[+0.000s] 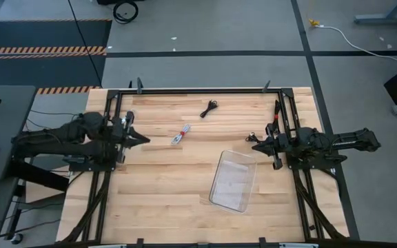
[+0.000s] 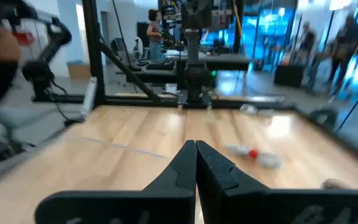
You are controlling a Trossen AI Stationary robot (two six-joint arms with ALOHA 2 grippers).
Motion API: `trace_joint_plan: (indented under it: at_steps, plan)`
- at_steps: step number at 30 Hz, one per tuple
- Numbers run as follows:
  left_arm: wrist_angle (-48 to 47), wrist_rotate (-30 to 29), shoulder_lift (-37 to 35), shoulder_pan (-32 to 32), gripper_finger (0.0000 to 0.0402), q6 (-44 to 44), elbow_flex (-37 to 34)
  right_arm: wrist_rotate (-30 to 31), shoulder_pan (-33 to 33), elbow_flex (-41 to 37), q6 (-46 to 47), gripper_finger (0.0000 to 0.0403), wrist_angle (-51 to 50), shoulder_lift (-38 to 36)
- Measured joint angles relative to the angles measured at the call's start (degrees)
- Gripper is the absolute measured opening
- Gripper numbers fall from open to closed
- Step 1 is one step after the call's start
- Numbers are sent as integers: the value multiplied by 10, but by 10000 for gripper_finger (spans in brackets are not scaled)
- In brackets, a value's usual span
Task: Pick and place USB-C Cables
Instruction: Put the middle black USB charger cable into the transparent bin
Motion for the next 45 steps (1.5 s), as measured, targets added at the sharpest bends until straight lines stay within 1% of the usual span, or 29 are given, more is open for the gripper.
trace_joint_plan:
  at_steps: [2,5,8,10,13,15,16,17,20,22,24,26,28,31,32,34,36,38,42,45]
  plan:
    - [22,-2,6,0,27,24,3,2,0,0,-39,7,33,0]
    - [67,-2,10,0,31,61,4,-1,0,0,-36,7,87,0]
    - [119,-2,11,0,32,68,4,-14,0,0,36,7,153,0]
    - [152,-2,11,0,32,68,4,-9,0,0,96,7,193,0]
    - [162,-2,11,0,32,64,4,22,0,0,166,7,261,0]
    - [152,-1,11,0,32,51,4,28,0,0,206,7,299,0]
    - [152,-2,11,0,32,46,4,28,0,0,199,7,315,0]
    - [152,-2,12,0,33,43,4,30,-1,1,173,8,330,0]
    - [153,-2,13,0,36,37,4,42,-1,31,104,19,317,3]
    - [156,-11,13,0,40,31,4,43,-1,65,71,39,271,16]
    - [165,-36,14,0,47,22,4,68,-1,106,49,68,204,40]
    - [164,-67,14,0,59,21,4,121,-1,157,34,104,129,74]
    - [159,-95,14,0,75,21,4,190,-1,215,25,142,41,116]
    - [142,-119,14,0,105,21,4,289,-1,314,23,196,-139,192]
    - [138,-120,14,0,115,21,4,310,-3,349,29,211,-202,221]
    - [134,-122,14,0,133,21,4,331,-10,414,63,235,-322,276]
    - [134,-122,14,0,149,21,4,335,-21,472,109,249,-409,334]
    - [134,-122,14,0,163,21,4,324,-32,519,146,256,-476,389]
    - [134,-122,14,0,179,22,4,274,-52,600,181,255,-562,493]
    - [134,-122,14,0,185,22,4,232,-70,643,192,249,-622,568]
